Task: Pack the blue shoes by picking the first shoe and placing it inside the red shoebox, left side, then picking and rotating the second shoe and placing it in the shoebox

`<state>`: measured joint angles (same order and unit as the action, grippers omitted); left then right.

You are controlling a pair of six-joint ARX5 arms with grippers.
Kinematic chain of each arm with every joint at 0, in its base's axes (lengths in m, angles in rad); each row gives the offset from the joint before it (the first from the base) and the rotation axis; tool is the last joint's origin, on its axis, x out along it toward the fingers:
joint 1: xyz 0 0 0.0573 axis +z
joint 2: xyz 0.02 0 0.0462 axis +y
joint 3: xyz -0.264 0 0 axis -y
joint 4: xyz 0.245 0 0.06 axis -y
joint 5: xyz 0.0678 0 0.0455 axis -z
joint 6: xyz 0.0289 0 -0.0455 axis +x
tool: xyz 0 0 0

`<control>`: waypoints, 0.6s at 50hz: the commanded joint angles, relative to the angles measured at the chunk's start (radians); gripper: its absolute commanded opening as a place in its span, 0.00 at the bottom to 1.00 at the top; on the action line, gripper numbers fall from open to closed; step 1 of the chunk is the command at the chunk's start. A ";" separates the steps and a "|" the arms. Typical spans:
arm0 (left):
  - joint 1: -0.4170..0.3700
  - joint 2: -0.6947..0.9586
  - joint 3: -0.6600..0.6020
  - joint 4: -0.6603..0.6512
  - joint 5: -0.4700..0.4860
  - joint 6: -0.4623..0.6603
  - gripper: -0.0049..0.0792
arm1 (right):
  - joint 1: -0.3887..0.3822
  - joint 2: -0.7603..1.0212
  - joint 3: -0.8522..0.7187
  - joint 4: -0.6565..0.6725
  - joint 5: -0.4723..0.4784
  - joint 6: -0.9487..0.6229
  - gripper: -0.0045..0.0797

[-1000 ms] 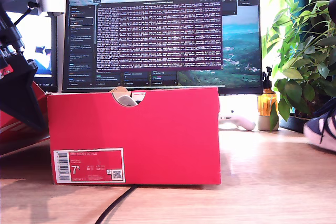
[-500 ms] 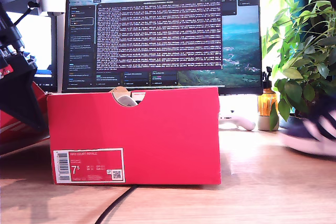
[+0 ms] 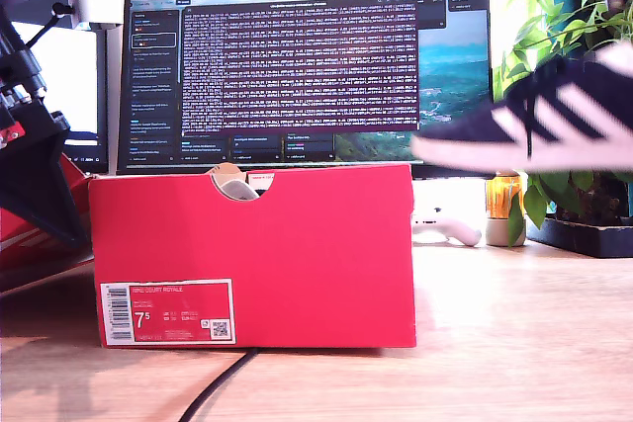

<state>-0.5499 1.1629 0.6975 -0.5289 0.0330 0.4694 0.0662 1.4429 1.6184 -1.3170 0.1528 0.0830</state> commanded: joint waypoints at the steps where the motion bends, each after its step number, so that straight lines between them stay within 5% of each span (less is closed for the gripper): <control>1: -0.003 0.010 -0.003 0.005 0.005 0.002 0.04 | 0.005 -0.040 0.073 0.029 -0.081 -0.063 0.04; 20: -0.003 0.010 -0.003 0.005 0.005 0.002 0.04 | 0.048 -0.036 0.161 0.154 -0.214 -0.489 0.04; 30: -0.003 0.010 -0.003 0.006 0.005 0.002 0.04 | 0.153 -0.036 0.162 0.280 -0.259 -0.745 0.04</control>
<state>-0.5499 1.1629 0.6975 -0.5289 0.0330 0.4694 0.1848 1.4284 1.7607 -1.0813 -0.0883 -0.6365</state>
